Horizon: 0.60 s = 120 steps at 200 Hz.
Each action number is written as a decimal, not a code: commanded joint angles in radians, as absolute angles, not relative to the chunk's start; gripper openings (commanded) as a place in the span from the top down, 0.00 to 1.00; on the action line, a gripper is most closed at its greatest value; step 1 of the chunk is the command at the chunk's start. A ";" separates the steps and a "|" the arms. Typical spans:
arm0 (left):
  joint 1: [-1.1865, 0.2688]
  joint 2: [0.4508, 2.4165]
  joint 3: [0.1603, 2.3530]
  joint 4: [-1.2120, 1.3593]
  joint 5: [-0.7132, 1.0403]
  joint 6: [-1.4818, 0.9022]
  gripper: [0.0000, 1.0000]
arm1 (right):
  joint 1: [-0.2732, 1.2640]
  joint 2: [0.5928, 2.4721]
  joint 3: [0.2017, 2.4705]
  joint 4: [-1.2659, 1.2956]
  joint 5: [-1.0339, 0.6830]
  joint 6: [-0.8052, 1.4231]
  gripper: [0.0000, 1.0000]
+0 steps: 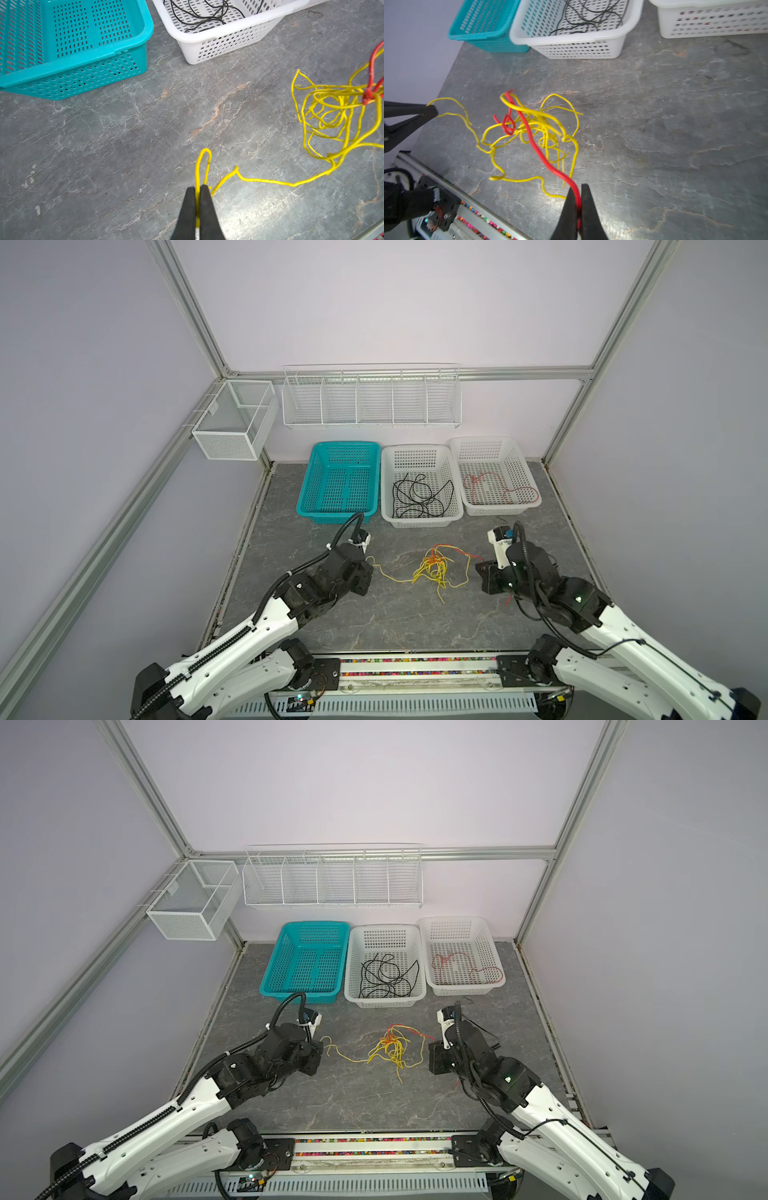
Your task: Untangle the cables
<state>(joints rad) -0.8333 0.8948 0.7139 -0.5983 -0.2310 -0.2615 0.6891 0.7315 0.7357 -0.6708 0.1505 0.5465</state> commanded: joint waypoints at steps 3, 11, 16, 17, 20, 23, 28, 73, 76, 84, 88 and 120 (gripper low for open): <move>-0.834 0.885 0.699 -0.641 -0.278 -0.268 1.00 | 0.602 0.697 0.709 -0.727 0.171 0.570 0.94; -0.834 0.885 0.701 -0.643 -0.286 -0.271 1.00 | 0.569 0.687 0.700 -0.736 0.161 0.572 0.94; -0.834 0.884 0.701 -0.645 -0.292 -0.274 1.00 | 0.547 0.680 0.693 -0.737 0.150 0.573 0.94; -0.834 0.882 0.701 -0.645 -0.293 -0.274 1.00 | 0.543 0.678 0.691 -0.737 0.147 0.573 0.94; -0.834 0.881 0.701 -0.647 -0.298 -0.277 1.00 | 0.530 0.675 0.686 -0.736 0.140 0.573 0.94; -0.834 0.880 0.701 -0.648 -0.302 -0.278 1.00 | 0.518 0.671 0.681 -0.736 0.129 0.574 0.94; -0.834 0.877 0.701 -0.650 -0.310 -0.280 1.00 | 0.498 0.668 0.674 -0.733 0.111 0.574 0.94; -0.831 0.851 0.704 -0.658 -0.358 -0.284 1.00 | 0.373 0.697 0.621 -0.716 0.006 0.585 0.94; -0.830 0.850 0.704 -0.658 -0.359 -0.284 1.00 | 0.368 0.701 0.618 -0.713 -0.002 0.587 0.94; -0.831 0.850 0.704 -0.656 -0.358 -0.282 1.00 | 0.358 0.709 0.614 -0.703 -0.016 0.588 0.94; -0.831 0.851 0.704 -0.657 -0.355 -0.281 1.00 | 0.354 0.712 0.612 -0.699 -0.018 0.589 0.94; -0.831 0.867 0.708 -0.641 -0.285 -0.250 1.00 | 0.363 0.759 0.580 -0.579 -0.115 0.628 0.94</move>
<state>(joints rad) -0.8383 0.8619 0.7139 -0.5919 -0.2619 -0.2802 0.3725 0.7326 0.6117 -0.6807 -0.0715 0.5674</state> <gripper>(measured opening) 0.048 0.065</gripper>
